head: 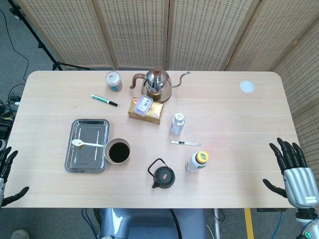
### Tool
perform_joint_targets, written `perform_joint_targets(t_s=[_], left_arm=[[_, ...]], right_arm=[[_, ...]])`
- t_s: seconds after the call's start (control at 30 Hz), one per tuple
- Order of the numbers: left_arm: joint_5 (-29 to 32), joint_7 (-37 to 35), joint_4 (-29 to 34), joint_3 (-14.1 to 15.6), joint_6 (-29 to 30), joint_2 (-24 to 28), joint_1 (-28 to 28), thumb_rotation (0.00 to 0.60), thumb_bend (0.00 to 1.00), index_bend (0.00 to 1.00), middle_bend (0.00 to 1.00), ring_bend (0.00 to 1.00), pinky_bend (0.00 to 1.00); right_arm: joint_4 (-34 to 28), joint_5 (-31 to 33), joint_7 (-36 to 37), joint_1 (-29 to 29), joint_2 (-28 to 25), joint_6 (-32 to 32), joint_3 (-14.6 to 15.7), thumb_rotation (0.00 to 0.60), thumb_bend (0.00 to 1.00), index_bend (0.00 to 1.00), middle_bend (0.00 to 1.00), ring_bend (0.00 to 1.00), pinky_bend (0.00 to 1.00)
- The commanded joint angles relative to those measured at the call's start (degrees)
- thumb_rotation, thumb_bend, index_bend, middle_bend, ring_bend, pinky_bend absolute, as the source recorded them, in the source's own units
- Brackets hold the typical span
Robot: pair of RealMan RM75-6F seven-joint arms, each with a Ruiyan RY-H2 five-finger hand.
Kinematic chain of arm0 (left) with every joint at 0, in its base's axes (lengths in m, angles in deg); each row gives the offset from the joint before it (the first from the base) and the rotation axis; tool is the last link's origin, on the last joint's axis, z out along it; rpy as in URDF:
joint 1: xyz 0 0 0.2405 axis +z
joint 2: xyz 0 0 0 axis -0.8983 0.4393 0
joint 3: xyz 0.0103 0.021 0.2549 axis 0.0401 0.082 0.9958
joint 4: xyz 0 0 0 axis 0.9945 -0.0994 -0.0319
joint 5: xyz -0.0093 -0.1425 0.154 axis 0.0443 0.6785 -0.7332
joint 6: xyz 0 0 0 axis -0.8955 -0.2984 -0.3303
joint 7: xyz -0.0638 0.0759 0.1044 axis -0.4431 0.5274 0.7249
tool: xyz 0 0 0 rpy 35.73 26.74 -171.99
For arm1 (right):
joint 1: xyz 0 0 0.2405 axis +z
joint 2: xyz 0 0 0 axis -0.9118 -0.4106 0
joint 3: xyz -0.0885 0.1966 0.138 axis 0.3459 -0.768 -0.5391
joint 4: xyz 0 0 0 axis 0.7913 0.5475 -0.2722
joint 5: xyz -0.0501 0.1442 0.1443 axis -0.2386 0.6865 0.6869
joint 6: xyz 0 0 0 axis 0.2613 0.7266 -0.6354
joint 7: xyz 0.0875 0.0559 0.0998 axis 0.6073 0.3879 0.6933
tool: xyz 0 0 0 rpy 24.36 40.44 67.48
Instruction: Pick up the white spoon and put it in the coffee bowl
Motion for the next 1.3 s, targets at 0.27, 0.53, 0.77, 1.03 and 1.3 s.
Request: perform_joint_targets(t_s=[0.27,0.53,0.77,1.03,1.3], left_arm=[[-0.15,-0.37,-0.07,0.25,-1.26,0.08,-0.59,0.6,0.0,0.0,0.0,0.0,0.0],[-0.64,-7.39,-5.44,-2.08,-4.77,-3.67,-5.3,0.6,0.1,0.03,0.0,0.0,0.0],[3.57,-3.81,-1.91,-4.01,-13.94,-3.82,-10.36,0.6,0.14,0.33,0.0,0.0,0.0],[11.23,3.41,3.85,-7.11,-25.89,-4.58,-17.35,0.6,0.27,0.41,0.0,0.0,0.0],[21.69,9.83,2.24,-10.19,-33.97,-9.38,-22.84,0.6,0.34,0.41,0.0,0.0,0.0]], right_arm=[[-0.37,-0.04,0.9,-0.15,-0.27,-0.01,0.11,0.6,0.0,0.01,0.0,0.0,0.0],[-0.98,0.17,1.59,0.04,-0.52,-0.85,0.29,0.6,0.0,0.01,0.0,0.0,0.0],[-1.43,1.18,3.41,-0.03,-1.25,-0.77,-0.2,0.6,0.0,0.01,0.0,0.0,0.0],[-1.71,1.85,5.54,-0.03,-2.15,-1.03,-0.39,0.6,0.0,0.01,0.0,0.0,0.0],[-1.6,2.88,7.3,0.28,-2.81,-2.17,-0.53,0.6,0.0,0.01,0.0,0.0,0.0]])
